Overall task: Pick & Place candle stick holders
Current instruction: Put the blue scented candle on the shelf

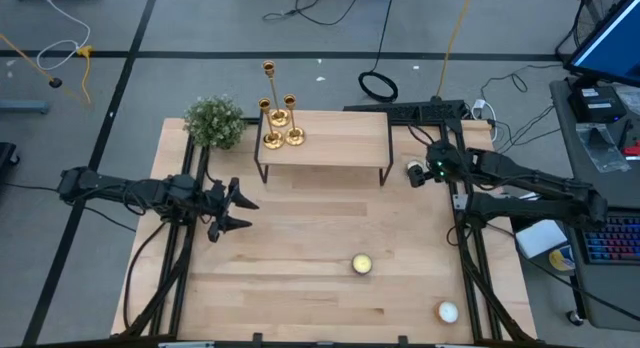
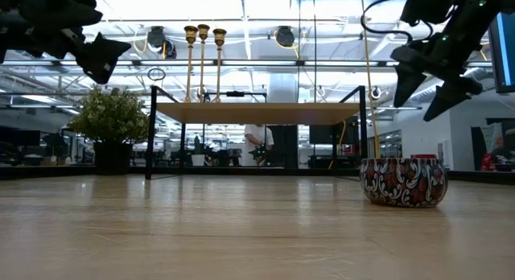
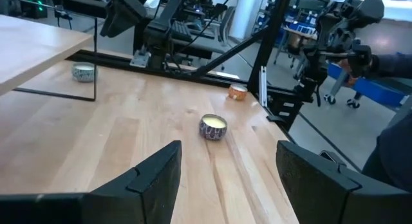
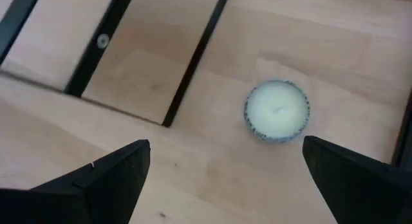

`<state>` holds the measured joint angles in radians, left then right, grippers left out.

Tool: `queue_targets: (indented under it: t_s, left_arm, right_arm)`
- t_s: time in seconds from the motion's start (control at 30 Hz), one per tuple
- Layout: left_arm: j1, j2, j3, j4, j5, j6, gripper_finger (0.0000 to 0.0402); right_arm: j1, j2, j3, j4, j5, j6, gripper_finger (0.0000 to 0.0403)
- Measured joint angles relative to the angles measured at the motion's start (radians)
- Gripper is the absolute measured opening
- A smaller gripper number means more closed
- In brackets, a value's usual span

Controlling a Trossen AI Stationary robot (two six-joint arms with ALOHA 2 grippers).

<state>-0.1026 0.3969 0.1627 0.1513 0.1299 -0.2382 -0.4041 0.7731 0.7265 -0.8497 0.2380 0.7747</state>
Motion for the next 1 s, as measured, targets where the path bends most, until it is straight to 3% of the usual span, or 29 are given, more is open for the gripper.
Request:
queue_targets:
  t_s: [0.13,0.4,0.6,1.0]
  left_arm:
    - [-0.001,0.000,0.000,0.000,0.000,-0.012,0.0253]
    - [-0.001,0.000,0.000,0.000,0.000,-0.033,0.0253]
    - [-0.001,0.000,0.000,-0.003,0.001,-0.036,0.0253]
    - [-0.001,0.000,0.000,-0.036,0.002,-0.057,0.0253]
  right_arm:
    - [-0.055,0.039,0.000,0.015,-0.021,0.020,0.0398]
    - [-0.226,0.182,0.000,0.008,-0.180,0.020,0.0397]
    - [-0.323,0.249,0.000,0.029,-0.195,0.024,0.0398]
    - [-0.376,0.268,0.000,0.185,-0.249,-0.049,0.0397]
